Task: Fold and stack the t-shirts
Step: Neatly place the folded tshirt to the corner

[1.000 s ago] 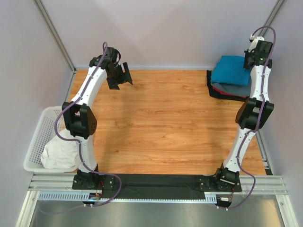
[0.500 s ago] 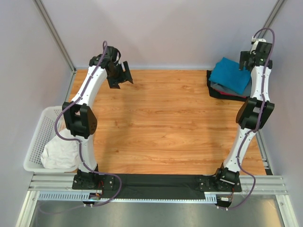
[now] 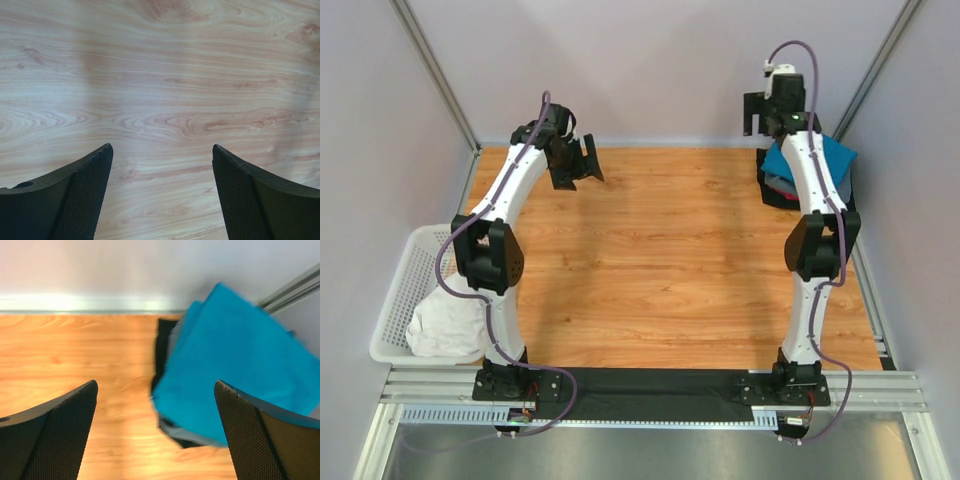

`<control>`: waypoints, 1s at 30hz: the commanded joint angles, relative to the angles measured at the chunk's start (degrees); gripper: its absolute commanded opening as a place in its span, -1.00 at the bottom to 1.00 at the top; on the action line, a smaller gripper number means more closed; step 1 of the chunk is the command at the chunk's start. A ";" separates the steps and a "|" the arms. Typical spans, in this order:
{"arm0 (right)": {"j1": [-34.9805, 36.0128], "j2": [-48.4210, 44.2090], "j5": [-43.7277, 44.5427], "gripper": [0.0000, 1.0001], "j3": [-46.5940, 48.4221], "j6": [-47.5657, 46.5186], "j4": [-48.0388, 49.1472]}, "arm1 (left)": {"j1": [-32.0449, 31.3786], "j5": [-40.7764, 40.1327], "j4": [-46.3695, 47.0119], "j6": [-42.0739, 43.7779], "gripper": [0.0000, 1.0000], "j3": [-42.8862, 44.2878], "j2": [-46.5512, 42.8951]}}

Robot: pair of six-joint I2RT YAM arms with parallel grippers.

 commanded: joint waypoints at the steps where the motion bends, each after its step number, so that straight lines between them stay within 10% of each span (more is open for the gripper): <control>1: 2.40 0.81 11.97 1.00 -0.96 8.62 -2.45 | 0.36 1.27 4.07 3.05 0.74 0.02 -4.36; 10: -8.58 -14.82 11.00 0.94 -15.70 37.72 -7.21 | 0.36 3.29 11.27 4.64 0.74 -8.93 -10.16; 15: -14.36 -25.28 7.52 0.81 -40.55 47.29 8.83 | 0.28 6.89 13.47 4.20 0.75 -11.14 -10.08; 30: -18.95 -17.75 4.25 0.69 -45.87 53.74 20.66 | 0.36 4.53 13.22 2.27 0.74 -11.49 -12.36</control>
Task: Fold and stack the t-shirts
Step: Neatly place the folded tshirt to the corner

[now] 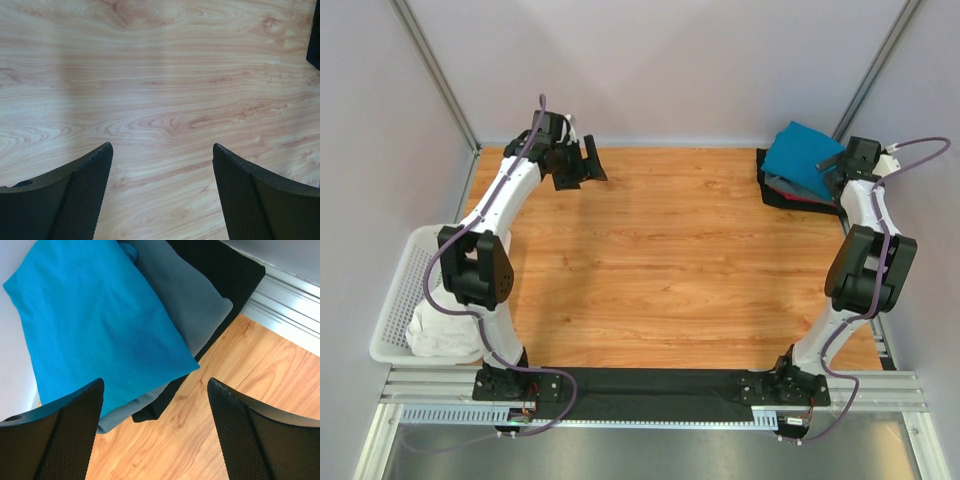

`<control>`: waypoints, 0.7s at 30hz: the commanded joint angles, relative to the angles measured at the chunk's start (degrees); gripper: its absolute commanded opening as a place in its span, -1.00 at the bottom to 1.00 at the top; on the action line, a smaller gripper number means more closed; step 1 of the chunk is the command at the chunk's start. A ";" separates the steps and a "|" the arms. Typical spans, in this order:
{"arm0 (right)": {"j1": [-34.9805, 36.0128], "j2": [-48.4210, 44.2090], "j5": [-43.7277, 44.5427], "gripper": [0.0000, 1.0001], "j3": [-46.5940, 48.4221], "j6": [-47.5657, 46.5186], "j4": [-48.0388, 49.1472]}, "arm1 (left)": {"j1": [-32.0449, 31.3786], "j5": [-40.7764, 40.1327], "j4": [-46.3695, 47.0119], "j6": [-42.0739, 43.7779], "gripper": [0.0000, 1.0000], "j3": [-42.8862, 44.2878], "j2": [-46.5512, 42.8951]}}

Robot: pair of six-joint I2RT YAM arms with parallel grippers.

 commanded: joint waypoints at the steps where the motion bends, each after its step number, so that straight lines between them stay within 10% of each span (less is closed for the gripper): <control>1: -0.77 1.51 0.42 0.69 -0.04 2.14 4.55 | 0.27 -1.50 0.27 -0.33 0.75 1.10 -4.10; 12: -1.12 3.45 1.13 0.59 -3.55 3.81 7.00 | 0.27 -3.80 -0.69 -0.86 0.75 -1.28 -7.88; 21: -1.38 4.15 0.43 0.03 -4.87 4.34 11.23 | 0.19 -4.59 -2.27 -0.95 0.74 -0.31 -8.94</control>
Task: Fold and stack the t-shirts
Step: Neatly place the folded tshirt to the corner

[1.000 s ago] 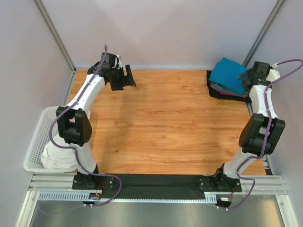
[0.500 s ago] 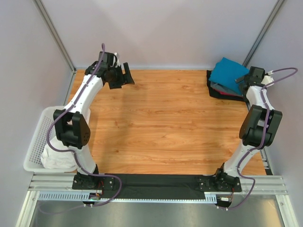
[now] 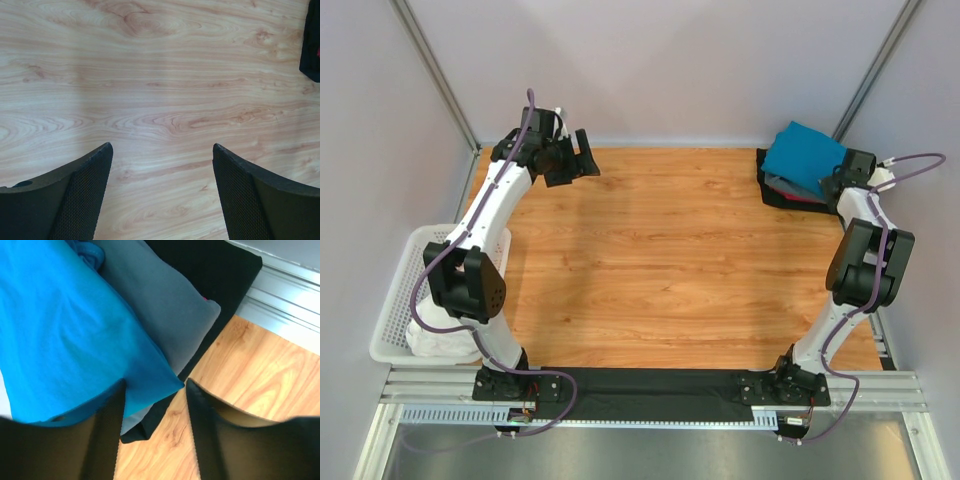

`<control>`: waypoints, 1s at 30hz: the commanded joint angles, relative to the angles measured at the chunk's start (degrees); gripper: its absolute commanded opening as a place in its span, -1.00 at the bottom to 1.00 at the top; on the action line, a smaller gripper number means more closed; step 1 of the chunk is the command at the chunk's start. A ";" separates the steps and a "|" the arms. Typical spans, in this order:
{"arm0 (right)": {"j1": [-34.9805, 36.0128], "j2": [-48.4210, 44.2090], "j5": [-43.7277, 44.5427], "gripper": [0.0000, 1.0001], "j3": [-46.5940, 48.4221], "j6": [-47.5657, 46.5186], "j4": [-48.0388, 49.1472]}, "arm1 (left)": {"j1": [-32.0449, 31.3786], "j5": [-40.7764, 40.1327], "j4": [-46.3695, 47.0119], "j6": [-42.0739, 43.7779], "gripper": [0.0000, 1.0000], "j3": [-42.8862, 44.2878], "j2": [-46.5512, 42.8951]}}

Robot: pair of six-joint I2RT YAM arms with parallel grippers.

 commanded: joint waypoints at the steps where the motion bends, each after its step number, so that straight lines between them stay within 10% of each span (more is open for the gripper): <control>1: -0.25 0.20 0.38 -0.15 -0.78 1.03 4.82 | 0.25 -0.92 -1.36 -0.53 0.75 1.05 -2.51; 10: -1.13 -0.68 -0.76 -1.00 1.93 -2.47 6.06 | 0.17 -1.27 -1.54 -0.89 0.74 1.49 -2.51; 30: -5.26 4.41 -4.89 -0.99 21.45 -18.73 -5.10 | 0.17 -0.30 -1.18 -1.15 0.74 1.57 -1.46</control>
